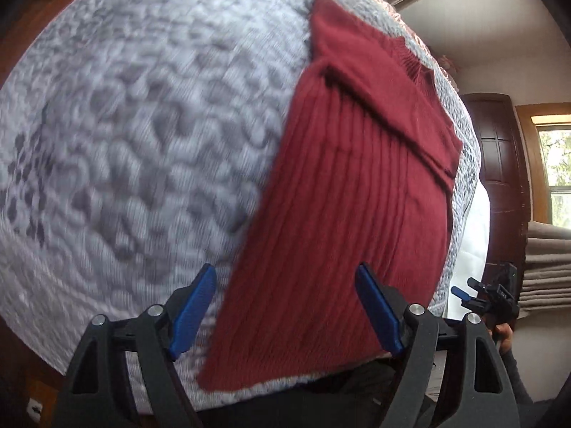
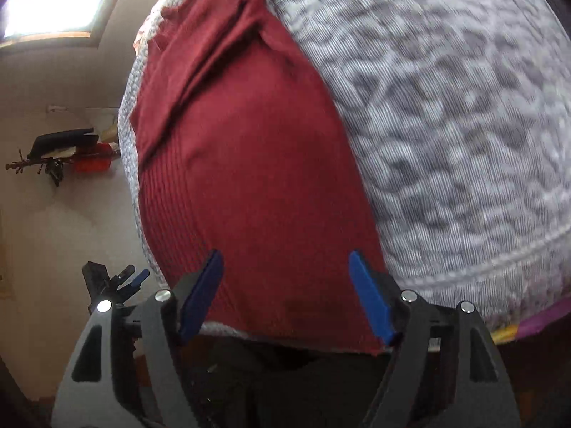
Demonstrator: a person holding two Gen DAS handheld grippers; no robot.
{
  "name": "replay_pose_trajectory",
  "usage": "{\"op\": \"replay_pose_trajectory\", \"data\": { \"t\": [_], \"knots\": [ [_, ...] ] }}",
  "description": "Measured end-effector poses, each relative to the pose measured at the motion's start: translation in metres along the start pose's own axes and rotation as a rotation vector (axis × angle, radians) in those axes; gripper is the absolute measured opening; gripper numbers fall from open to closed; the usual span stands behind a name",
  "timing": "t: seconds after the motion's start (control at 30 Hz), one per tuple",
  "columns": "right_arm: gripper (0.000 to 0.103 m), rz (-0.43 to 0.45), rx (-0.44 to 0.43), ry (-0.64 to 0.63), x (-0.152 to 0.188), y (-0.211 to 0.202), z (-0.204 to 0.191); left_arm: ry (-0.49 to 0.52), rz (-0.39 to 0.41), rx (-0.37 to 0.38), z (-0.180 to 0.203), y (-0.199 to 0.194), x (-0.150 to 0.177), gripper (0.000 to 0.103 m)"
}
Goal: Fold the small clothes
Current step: 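Move both open tools to the sweater's hem edge, then close both tools on the sweater's hem edge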
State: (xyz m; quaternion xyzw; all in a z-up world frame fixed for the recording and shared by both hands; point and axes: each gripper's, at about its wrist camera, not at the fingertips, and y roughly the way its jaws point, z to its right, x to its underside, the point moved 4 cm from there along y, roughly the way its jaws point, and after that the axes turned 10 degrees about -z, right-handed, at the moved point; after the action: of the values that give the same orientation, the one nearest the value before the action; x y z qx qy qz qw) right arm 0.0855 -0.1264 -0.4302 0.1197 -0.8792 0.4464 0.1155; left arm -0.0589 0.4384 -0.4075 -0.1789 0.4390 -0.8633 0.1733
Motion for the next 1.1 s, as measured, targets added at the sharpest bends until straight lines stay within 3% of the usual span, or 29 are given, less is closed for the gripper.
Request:
{"op": "replay_pose_trajectory", "data": {
  "t": [0.17,0.3,0.4,0.73,0.87,0.97,1.1],
  "knots": [
    [0.073,-0.064,-0.007,0.067,0.049,0.022,0.047,-0.087,-0.083,0.07,-0.036,0.025,0.049,0.08],
    [0.073,-0.084,-0.048,0.122,0.064,0.04,0.077,-0.103,-0.146,0.096,-0.046,0.045,0.064,0.08],
    [0.073,-0.097,-0.069,0.13,0.071,0.055,0.088,-0.091,-0.181,0.074,-0.051,0.056,0.068,0.08],
    [0.067,-0.105,-0.093,0.085,0.075,0.095,0.079,-0.091,-0.225,0.073,-0.045,0.073,0.067,0.078],
    [0.061,-0.106,-0.108,0.06,0.078,0.096,0.07,-0.063,-0.254,0.087,-0.043,0.079,0.067,0.051],
    [0.052,-0.092,-0.084,0.064,0.074,0.095,0.072,-0.063,-0.259,0.063,-0.044,0.082,0.066,0.05],
    [0.052,-0.066,-0.088,0.074,0.078,0.087,0.075,-0.048,-0.268,0.043,-0.039,0.084,0.064,0.056]
  ]
}}
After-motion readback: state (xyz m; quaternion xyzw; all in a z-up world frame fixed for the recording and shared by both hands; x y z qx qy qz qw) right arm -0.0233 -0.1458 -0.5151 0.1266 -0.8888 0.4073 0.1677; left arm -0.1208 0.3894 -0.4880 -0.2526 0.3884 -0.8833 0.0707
